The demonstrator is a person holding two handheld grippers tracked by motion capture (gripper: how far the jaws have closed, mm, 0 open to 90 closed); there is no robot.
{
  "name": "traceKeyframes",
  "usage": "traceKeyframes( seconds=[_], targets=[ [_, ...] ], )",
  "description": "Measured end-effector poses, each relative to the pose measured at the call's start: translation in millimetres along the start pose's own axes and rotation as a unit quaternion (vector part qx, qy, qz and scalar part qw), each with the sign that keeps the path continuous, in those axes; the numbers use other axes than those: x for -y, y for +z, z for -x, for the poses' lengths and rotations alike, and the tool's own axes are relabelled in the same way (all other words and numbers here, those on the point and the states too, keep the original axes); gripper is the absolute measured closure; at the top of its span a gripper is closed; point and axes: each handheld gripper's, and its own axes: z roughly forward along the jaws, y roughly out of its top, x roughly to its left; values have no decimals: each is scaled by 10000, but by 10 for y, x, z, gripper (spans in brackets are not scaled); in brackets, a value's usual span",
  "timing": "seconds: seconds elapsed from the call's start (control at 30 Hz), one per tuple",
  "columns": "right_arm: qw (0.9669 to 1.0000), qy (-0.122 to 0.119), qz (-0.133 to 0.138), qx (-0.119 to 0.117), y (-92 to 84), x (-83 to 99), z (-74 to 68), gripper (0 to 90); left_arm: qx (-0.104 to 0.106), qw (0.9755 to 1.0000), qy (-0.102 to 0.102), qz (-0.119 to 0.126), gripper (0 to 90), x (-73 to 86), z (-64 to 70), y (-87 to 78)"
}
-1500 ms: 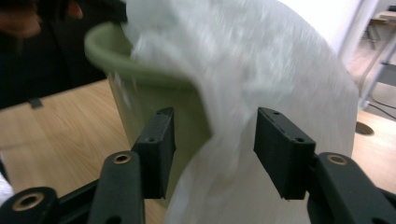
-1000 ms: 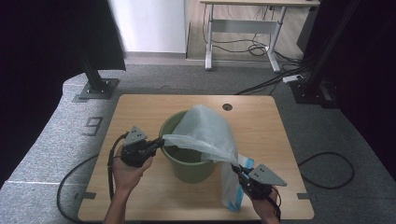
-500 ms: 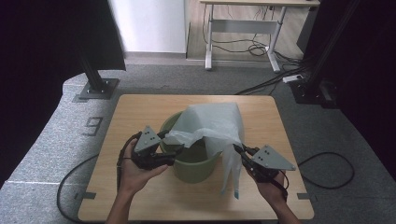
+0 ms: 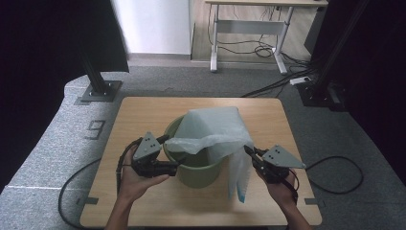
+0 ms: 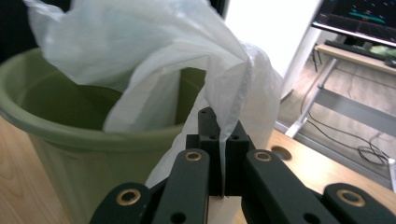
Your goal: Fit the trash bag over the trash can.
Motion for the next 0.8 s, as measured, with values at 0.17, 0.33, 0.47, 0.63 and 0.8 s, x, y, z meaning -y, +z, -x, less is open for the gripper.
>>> traceKeyframes(
  seconds=[0.17,0.33,0.47,0.63,0.8],
  targets=[
    [9999,112,-24,114,-89,86,91,883,-43,10000,21,42,178,14,0,-15],
    [9996,271,-21,112,-154,148,139,883,100,9999,64,22,200,4,42,36],
    [9997,253,45,-35,-149,115,76,883,203,9997,119,-72,200,-10,119,142],
    [9993,225,153,-250,-97,15,-35,883,263,9994,137,-184,195,3,176,261],
    [9987,177,218,-431,-14,-74,-142,883,353,9991,154,-187,195,21,263,346]
  ],
)
